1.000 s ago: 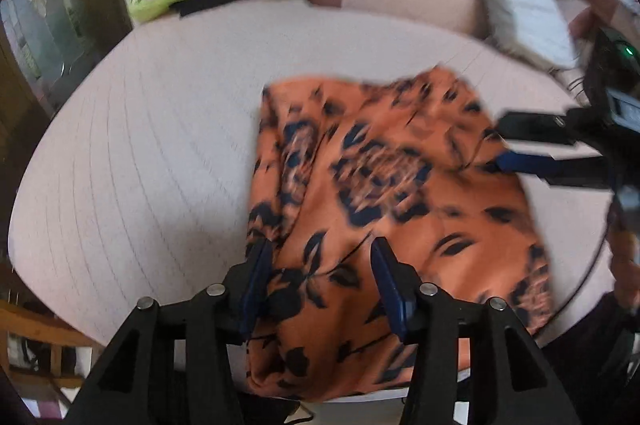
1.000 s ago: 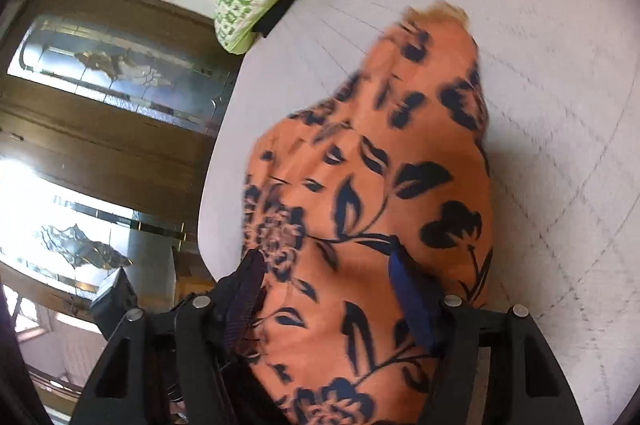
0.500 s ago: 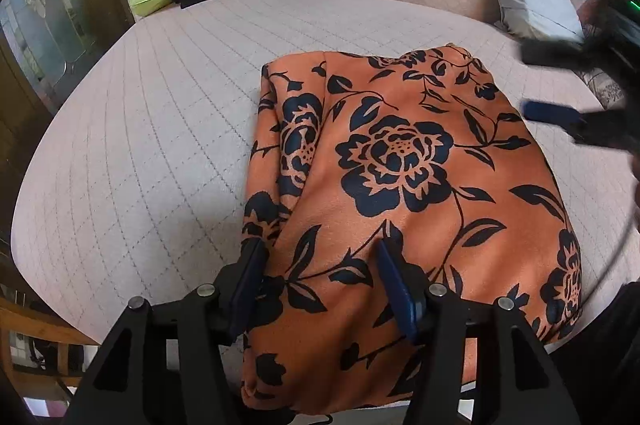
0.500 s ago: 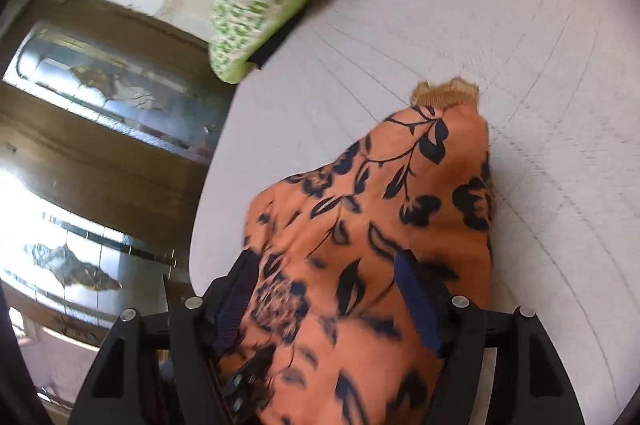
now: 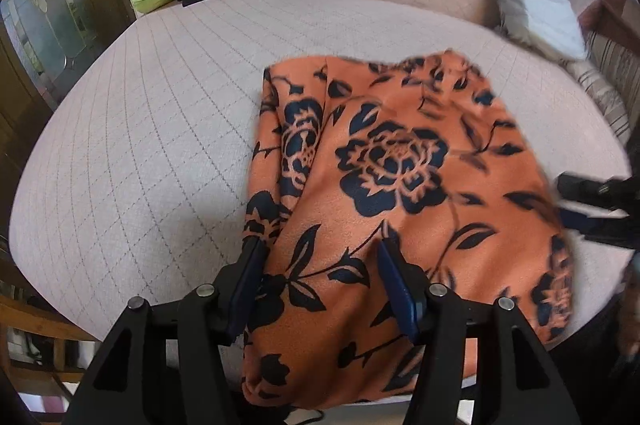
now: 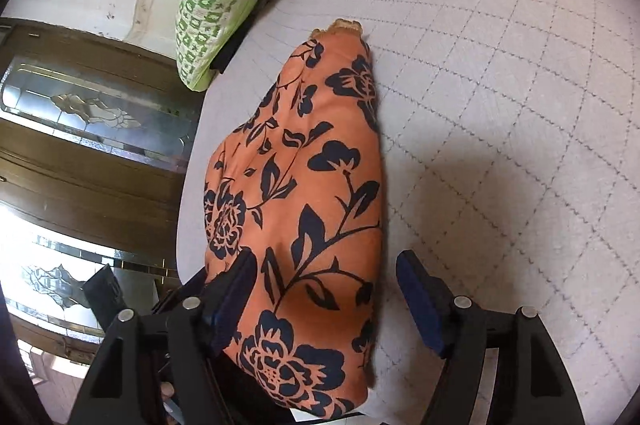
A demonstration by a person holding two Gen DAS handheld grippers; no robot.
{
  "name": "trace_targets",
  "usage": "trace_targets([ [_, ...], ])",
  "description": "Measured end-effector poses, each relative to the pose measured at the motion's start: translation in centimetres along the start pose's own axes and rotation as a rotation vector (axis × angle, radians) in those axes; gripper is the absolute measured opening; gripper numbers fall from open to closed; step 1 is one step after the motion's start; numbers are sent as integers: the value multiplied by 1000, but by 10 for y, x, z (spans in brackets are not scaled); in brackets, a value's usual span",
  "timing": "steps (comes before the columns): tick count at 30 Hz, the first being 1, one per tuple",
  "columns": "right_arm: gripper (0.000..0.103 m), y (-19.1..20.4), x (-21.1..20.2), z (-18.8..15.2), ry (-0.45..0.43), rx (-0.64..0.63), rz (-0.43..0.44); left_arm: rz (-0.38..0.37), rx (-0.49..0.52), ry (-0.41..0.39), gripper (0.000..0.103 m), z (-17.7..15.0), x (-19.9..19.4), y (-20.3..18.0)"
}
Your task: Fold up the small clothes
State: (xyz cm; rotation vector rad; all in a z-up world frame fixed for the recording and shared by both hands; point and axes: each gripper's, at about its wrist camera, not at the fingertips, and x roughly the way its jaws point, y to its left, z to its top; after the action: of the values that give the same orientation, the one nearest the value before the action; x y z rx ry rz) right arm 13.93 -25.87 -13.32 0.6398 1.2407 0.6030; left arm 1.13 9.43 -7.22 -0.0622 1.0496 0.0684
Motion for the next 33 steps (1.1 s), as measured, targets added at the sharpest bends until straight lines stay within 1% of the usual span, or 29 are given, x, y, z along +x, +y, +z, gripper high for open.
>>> trace_targets([
  [2, 75, 0, 5, 0, 7, -2, -1, -37, -38, -39, 60, 5, -12, 5],
  [3, 75, 1, 8, 2, 13, -1, 0, -37, -47, -54, 60, 7, -14, 7],
  [4, 75, 3, 11, 4, 13, 3, -2, -16, -55, -63, 62, 9, -13, 9],
  [5, 75, 3, 12, 6, 10, 5, -2, -1, -56, -59, 64, 10, -9, 10],
  [6, 75, 5, 15, 9, 9, 8, 0, 6, -55, -36, 65, 11, -1, 12],
  [7, 75, 6, 17, 12, 5, 9, 2, -1, -58, 11, 65, 10, 11, 14],
  [8, 76, 7, 19, 15, -1, 7, 3, -20, -81, 62, 65, 7, 22, 18],
  [9, 78, 9, 23, 17, -3, -1, -4, -52, -124, 62, 65, 5, 24, 24],
  [10, 78, 10, 31, 20, 14, -11, -23, -89, -174, 51, 65, 4, 19, 32],
  [11, 79, 10, 38, 22, 35, -8, -40, -115, -196, 36, 65, 5, 13, 38],
  [13, 79, 14, 40, 22, 32, -24, -28, -177, -226, -14, 66, 9, 1, 50],
  [14, 79, 15, 41, 22, 40, -28, -20, -206, -263, -29, 67, 12, -3, 61],
  [15, 79, 15, 43, 22, 49, -26, -20, -219, -300, -26, 68, 14, -2, 71],
  [17, 79, 16, 44, 23, 53, -33, -23, -266, -357, 28, 68, 19, 12, 88],
  [19, 80, 18, 46, 24, 55, -36, -23, -334, -408, 88, 68, 21, 27, 96],
  [20, 80, 19, 47, 24, 54, -34, -21, -357, -415, 116, 68, 22, 33, 95],
  [21, 80, 19, 48, 24, 53, -33, -20, -375, -401, 130, 68, 21, 36, 89],
  [23, 80, 20, 49, 24, 54, -36, -22, -388, -370, 159, 68, 21, 43, 80],
  [24, 79, 21, 50, 24, 57, -40, -22, -397, -376, 184, 64, 19, 48, 78],
  [25, 80, 23, 51, 25, 64, -46, -25, -418, -397, 189, 52, 16, 52, 78],
  [26, 80, 25, 54, 26, 67, -49, -27, -433, -404, 189, 50, 14, 53, 78],
  [28, 80, 28, 56, 28, 75, -63, -29, -442, -410, 188, 41, 12, 52, 79],
  [31, 80, 31, 63, 29, 88, -81, -40, -443, -406, 189, 35, 14, 53, 78],
  [32, 78, 34, 67, 29, 93, -101, -58, -441, -404, 188, 35, 14, 53, 80],
  [33, 74, 36, 71, 29, 95, -116, -76, -436, -397, 185, 33, 15, 53, 78],
])
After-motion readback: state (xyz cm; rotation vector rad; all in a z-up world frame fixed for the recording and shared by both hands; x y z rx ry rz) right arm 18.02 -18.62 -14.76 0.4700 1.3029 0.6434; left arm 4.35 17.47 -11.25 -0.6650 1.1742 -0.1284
